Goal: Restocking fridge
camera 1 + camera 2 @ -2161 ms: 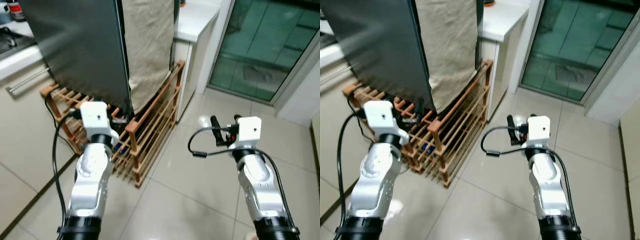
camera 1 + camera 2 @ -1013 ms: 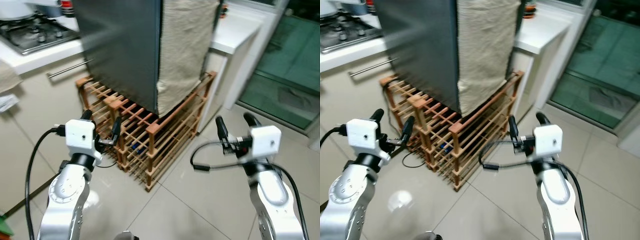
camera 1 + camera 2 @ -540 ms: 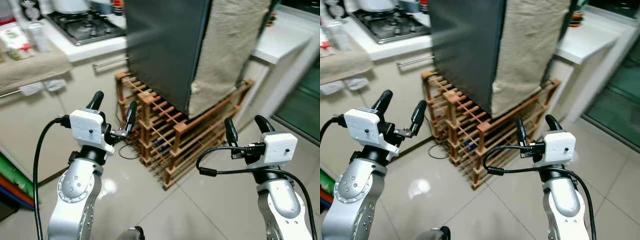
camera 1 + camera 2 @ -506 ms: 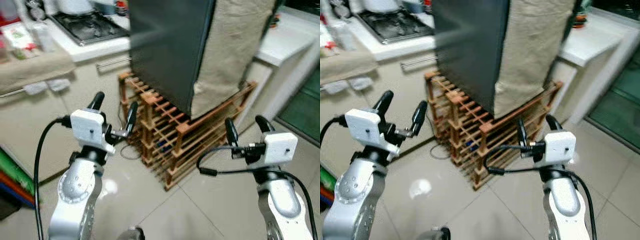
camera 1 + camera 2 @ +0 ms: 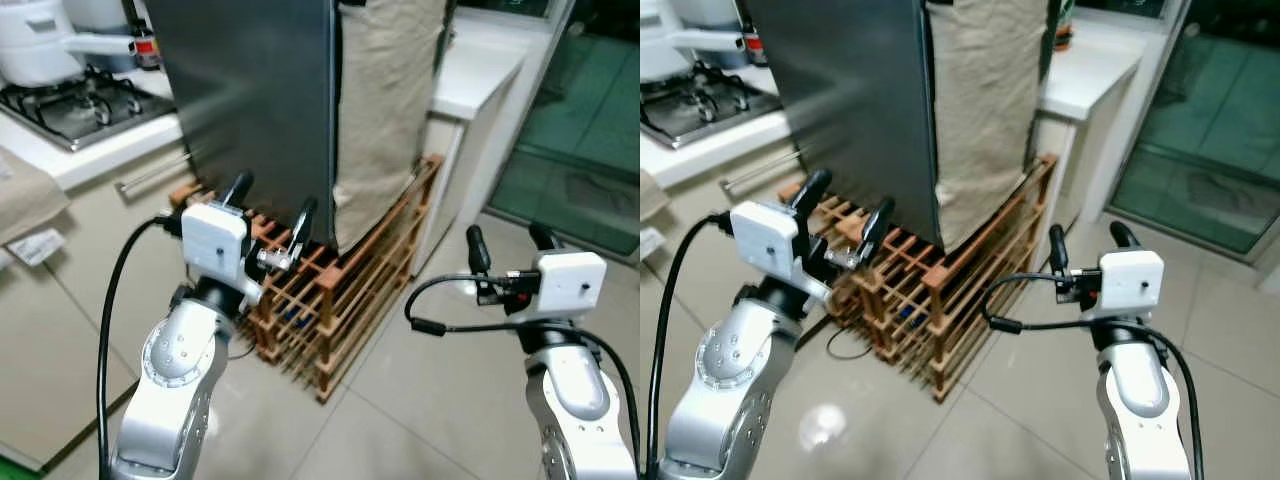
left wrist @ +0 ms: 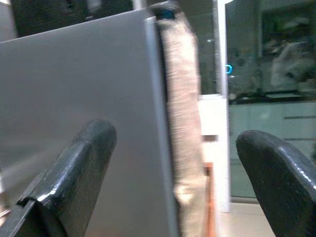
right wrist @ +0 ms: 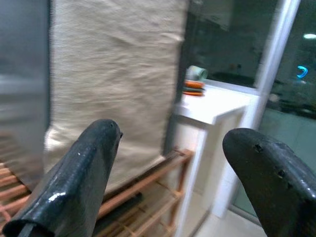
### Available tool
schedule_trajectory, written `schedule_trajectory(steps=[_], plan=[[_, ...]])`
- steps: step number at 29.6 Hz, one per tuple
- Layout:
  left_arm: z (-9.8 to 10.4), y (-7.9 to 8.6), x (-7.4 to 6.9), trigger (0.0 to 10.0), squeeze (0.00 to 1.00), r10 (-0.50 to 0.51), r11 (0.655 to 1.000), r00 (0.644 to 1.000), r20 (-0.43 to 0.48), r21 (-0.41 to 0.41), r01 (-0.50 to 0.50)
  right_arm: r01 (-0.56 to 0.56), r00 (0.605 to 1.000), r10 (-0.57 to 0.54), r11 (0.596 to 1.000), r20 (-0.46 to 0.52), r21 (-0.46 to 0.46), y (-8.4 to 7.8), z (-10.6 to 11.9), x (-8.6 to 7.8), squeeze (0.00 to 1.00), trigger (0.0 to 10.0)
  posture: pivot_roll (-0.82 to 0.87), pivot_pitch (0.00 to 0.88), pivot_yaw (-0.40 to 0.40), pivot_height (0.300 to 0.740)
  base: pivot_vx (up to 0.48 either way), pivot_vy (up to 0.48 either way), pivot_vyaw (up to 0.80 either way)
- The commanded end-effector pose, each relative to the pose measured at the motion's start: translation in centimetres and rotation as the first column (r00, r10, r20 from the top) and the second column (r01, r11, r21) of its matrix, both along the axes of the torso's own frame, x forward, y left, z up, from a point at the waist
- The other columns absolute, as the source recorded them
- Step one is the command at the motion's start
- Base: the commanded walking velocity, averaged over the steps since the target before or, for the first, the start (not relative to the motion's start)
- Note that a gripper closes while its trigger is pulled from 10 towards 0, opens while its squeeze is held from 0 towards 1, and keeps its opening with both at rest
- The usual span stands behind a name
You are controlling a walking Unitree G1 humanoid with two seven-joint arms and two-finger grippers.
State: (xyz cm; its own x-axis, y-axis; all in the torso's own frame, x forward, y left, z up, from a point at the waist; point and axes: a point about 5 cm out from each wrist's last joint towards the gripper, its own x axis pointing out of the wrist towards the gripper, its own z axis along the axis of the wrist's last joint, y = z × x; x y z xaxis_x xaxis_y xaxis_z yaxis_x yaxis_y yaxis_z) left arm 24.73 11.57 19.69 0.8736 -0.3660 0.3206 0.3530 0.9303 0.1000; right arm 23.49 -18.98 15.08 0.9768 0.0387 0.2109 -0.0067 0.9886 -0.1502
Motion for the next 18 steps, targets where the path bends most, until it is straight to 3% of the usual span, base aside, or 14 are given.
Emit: schedule_trajectory(steps=[1,4,11,18], plan=[[-1.35,0.56,0.25,10.0,0.00,0.037,0.999,0.997,-0.072,0.021,-0.036,-0.009,1.000,0.009,1.000,-0.014,0.007,0.32,-0.20,0.11,0.30,10.0,-0.11,0.000,-0.007,0.740,0.000,0.000,-0.77],[-1.53,0.71,0.53,10.0,0.00,0.059,0.998,0.994,-0.092,0.022,-0.057,0.004,1.000,-0.003,1.000,-0.024,0.010,0.15,-0.48,0.20,0.31,10.0,-0.11,0.000,-0.003,0.740,0.000,0.000,-0.77],[-1.26,0.40,0.52,10.0,0.00,0.035,0.999,0.996,-0.087,-0.009,-0.036,0.011,1.000,-0.010,1.000,-0.027,0.010,-0.01,-0.53,0.56,0.29,10.0,-0.12,0.000,-0.001,0.740,0.000,0.000,0.00],[-1.04,0.14,0.64,10.0,0.00,0.021,1.000,0.997,-0.080,-0.011,-0.022,-0.003,1.000,0.003,1.000,-0.027,0.008,0.15,-0.41,0.93,0.29,10.0,-0.12,0.000,-0.003,0.740,0.455,0.000,0.00]])
